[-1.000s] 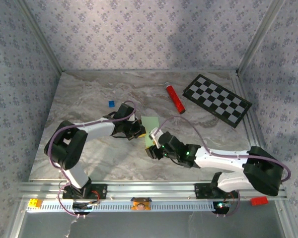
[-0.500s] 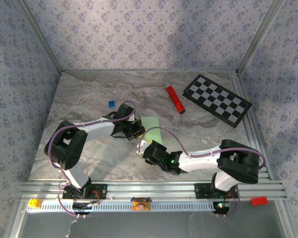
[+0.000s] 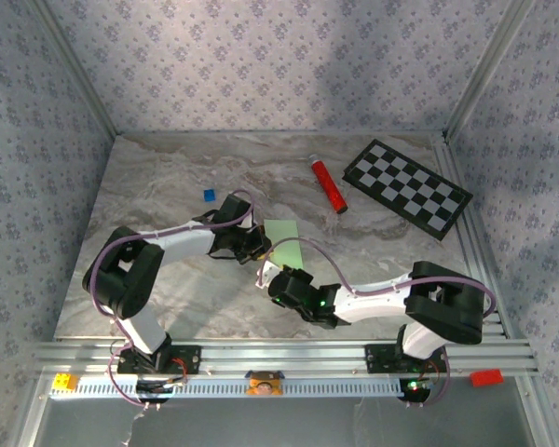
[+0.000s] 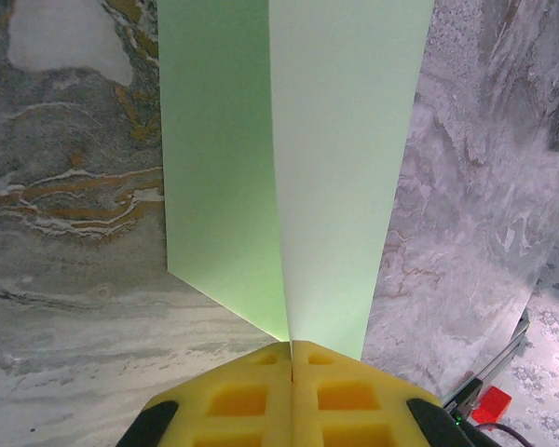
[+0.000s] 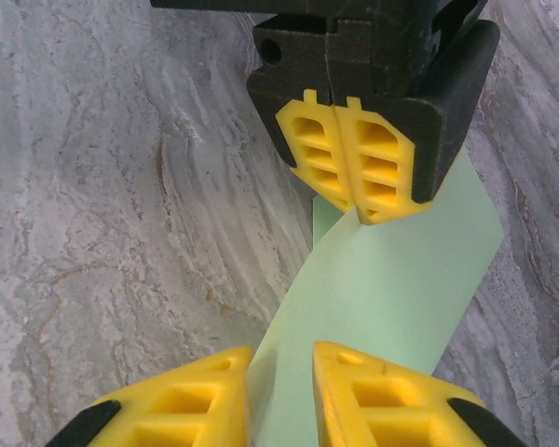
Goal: Fold a paper plane with a square sheet of paper (pick it up from the middle)
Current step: Third fold the triangle at the center of the table.
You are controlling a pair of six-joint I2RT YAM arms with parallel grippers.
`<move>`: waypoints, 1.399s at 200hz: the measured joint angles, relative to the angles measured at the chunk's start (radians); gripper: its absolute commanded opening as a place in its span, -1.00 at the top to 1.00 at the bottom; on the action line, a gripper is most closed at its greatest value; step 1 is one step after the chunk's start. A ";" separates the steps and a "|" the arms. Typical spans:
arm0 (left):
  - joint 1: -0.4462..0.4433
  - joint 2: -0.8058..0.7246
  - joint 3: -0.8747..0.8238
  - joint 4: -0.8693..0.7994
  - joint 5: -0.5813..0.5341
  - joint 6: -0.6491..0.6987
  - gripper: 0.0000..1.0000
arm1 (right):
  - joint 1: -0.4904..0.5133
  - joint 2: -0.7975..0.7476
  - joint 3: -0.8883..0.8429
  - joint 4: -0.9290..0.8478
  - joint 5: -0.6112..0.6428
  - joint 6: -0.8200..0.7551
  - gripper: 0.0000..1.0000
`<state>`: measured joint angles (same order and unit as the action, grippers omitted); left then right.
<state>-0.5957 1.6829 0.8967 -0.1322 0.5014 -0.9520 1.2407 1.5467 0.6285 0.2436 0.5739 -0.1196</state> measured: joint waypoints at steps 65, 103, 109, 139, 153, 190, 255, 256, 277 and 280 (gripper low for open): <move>0.001 0.000 0.000 -0.007 0.000 0.001 0.84 | 0.000 0.000 0.000 -0.001 0.014 0.025 0.97; 0.013 -0.010 0.000 -0.021 -0.005 0.006 0.39 | -0.006 0.000 0.000 -0.010 0.006 0.058 1.00; 0.017 -0.016 0.000 -0.024 -0.007 0.006 0.28 | -0.010 0.000 0.000 -0.011 -0.001 0.068 1.00; 0.043 -0.075 0.000 -0.064 -0.040 0.031 0.11 | -0.058 -0.009 -0.003 -0.017 -0.099 0.148 1.00; 0.058 -0.113 0.001 -0.087 -0.061 0.043 0.10 | -0.107 -0.025 -0.003 -0.029 -0.199 0.209 1.00; 0.101 -0.174 0.002 -0.124 -0.096 0.065 0.10 | -0.276 -0.045 0.000 -0.047 -0.510 0.373 1.00; 0.119 -0.183 0.005 -0.145 -0.105 0.087 0.14 | -0.443 -0.043 0.018 -0.055 -0.917 0.575 1.00; 0.119 -0.183 0.005 -0.145 -0.105 0.089 0.14 | -0.444 -0.043 0.018 -0.053 -0.922 0.577 1.00; 0.119 -0.183 0.012 -0.150 -0.101 0.095 0.18 | -0.457 -0.039 0.018 -0.038 -0.992 0.613 1.00; 0.119 -0.183 0.014 -0.150 -0.101 0.096 0.18 | -0.458 -0.039 0.018 -0.035 -1.001 0.618 1.00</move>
<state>-0.4767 1.4998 0.9104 -0.2817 0.4000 -0.8562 0.7830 1.5082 0.6468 0.2085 -0.4267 0.4984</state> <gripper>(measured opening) 0.419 0.051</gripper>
